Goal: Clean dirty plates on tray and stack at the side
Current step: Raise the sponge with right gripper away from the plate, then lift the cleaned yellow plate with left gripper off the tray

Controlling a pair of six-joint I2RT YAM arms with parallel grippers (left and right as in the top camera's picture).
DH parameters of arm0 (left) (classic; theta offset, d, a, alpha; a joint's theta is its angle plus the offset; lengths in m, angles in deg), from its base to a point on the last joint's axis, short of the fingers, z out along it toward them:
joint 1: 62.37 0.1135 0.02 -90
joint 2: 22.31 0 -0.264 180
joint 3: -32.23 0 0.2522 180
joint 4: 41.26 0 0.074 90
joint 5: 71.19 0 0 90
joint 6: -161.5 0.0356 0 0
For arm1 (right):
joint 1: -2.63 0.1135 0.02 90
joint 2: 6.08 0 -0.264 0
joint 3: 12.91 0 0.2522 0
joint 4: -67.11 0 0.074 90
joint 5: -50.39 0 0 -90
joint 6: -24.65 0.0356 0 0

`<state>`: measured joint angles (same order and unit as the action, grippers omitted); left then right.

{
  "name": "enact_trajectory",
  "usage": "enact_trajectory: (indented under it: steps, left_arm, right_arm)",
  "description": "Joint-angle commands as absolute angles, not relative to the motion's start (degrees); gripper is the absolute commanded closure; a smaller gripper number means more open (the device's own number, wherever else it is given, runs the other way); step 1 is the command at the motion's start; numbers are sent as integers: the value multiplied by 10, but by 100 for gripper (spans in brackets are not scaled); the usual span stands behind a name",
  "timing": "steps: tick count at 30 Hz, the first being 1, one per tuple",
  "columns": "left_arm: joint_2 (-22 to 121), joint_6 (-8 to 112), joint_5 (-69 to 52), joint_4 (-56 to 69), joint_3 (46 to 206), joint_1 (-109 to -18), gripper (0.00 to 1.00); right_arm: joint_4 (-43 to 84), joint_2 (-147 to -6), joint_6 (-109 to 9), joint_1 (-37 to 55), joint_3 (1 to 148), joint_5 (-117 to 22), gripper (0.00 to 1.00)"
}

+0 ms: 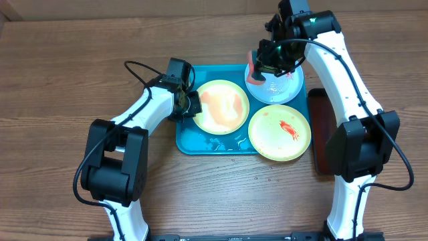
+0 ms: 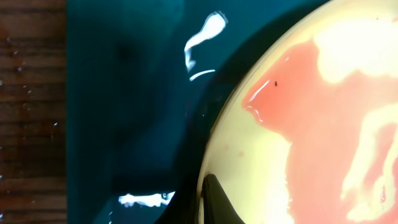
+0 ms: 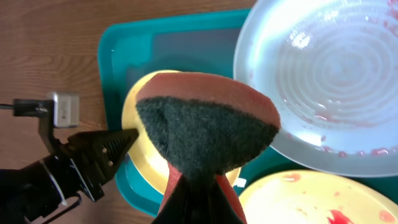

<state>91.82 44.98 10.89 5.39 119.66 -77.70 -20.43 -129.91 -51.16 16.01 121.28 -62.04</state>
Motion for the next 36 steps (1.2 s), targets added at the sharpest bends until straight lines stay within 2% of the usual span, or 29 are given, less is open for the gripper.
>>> enact_trajectory:
  steps: [1, 19, 33, 36]
  left_arm:
    - [943, 462, 133, 50, 1197, -783, 96]
    - [757, 533, 317, 155, 1282, -805, 96]
    - [733, 517, 660, 194, 1282, -927, 96]
    - [733, 517, 692, 202, 1282, -937, 96]
  right_arm:
    - [-208, -1287, -524, 147, 1221, -622, 96]
    - [-253, -1202, -554, 58, 1221, -617, 96]
    - [-260, -1202, -567, 48, 1221, -617, 96]
    - [-259, -1202, -567, 48, 1221, -617, 96]
